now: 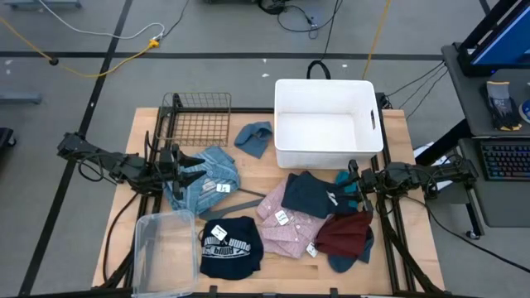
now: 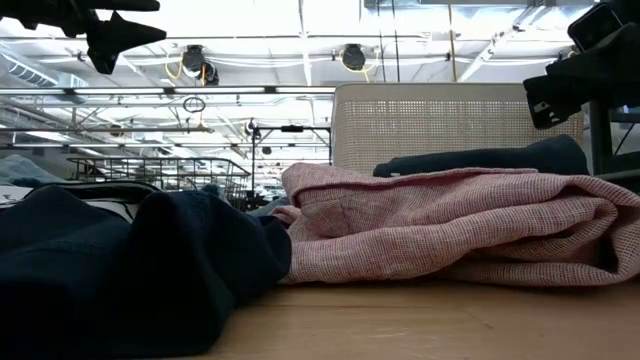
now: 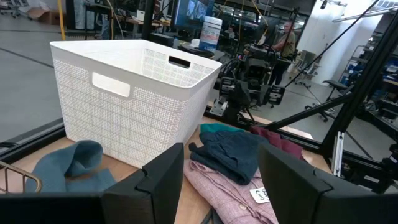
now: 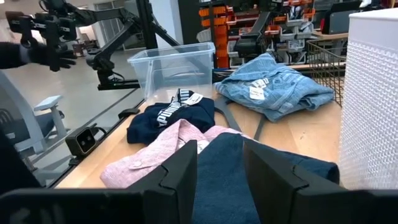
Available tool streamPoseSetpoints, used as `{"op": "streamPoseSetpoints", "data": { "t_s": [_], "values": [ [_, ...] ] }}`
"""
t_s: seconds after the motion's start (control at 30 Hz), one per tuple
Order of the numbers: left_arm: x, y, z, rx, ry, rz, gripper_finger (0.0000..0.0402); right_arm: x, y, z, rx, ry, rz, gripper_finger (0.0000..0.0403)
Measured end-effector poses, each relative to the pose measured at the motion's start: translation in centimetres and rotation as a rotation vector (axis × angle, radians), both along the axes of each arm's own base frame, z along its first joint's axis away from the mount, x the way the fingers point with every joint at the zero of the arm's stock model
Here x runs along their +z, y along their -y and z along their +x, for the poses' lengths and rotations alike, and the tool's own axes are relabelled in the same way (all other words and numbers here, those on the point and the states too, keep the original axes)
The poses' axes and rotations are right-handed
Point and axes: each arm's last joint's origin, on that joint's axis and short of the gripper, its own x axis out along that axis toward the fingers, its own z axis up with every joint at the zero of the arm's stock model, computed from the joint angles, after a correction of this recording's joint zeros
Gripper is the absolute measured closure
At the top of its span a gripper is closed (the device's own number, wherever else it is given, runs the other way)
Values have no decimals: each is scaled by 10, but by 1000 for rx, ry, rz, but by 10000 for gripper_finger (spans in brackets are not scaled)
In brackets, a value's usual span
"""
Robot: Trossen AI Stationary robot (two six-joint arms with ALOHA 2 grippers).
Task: Pick & Place Cloths
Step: Put the dark blue underwear into the black basket
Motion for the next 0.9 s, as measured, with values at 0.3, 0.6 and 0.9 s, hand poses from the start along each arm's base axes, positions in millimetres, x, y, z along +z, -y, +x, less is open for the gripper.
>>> {"op": "streamPoseSetpoints", "data": {
  "t_s": [0.3,0.6,0.9],
  "values": [
    [0,0,0,7,-6,31,192,0,1,0,-45,23,-126,282],
    [0,0,0,9,-7,35,192,0,1,0,-41,24,-128,282],
    [0,0,0,9,-5,26,192,0,1,0,-46,7,-34,282]
  ]
}}
